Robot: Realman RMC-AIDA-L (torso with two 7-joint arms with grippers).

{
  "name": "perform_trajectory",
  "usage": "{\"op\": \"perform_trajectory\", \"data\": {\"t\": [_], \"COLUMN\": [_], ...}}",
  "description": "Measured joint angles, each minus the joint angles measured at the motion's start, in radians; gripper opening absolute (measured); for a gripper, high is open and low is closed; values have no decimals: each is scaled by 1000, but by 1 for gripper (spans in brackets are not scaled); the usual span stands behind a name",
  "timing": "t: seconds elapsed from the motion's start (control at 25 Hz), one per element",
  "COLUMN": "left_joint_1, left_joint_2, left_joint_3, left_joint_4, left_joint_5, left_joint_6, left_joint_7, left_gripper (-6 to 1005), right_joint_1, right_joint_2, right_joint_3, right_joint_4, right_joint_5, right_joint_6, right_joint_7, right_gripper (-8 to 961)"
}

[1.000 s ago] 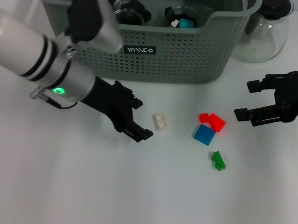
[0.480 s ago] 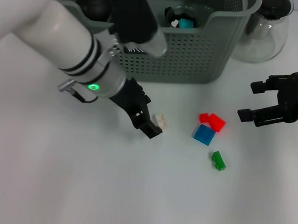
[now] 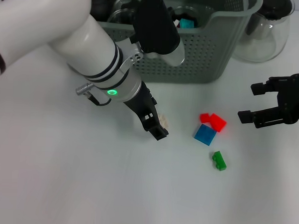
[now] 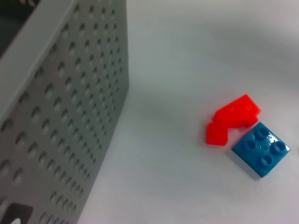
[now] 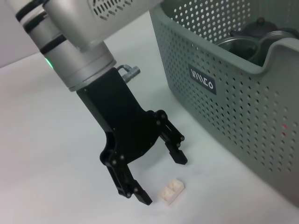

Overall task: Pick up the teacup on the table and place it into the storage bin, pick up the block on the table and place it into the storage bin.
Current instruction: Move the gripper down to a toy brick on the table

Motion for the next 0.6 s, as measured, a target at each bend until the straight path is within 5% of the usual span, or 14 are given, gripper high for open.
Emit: {"op": "perform_trajectory", "data": {"t": [0.6], "left_joint_1": [-17], "left_joint_2": [-2], "left_joint_3": [48], "left_joint_4": [-29], "left_joint_5": [-3], "left_joint_6": [-47], "left_joint_7": [-70], "left_gripper": [803], "right_joint_1": [4], "right_joint_2": [0], "right_joint_3": [0], "right_joint_4": [0], "right_joint_5": [0], "right_joint_6": [-1], "right_joint_7": [-1], "right_gripper": [946]}}
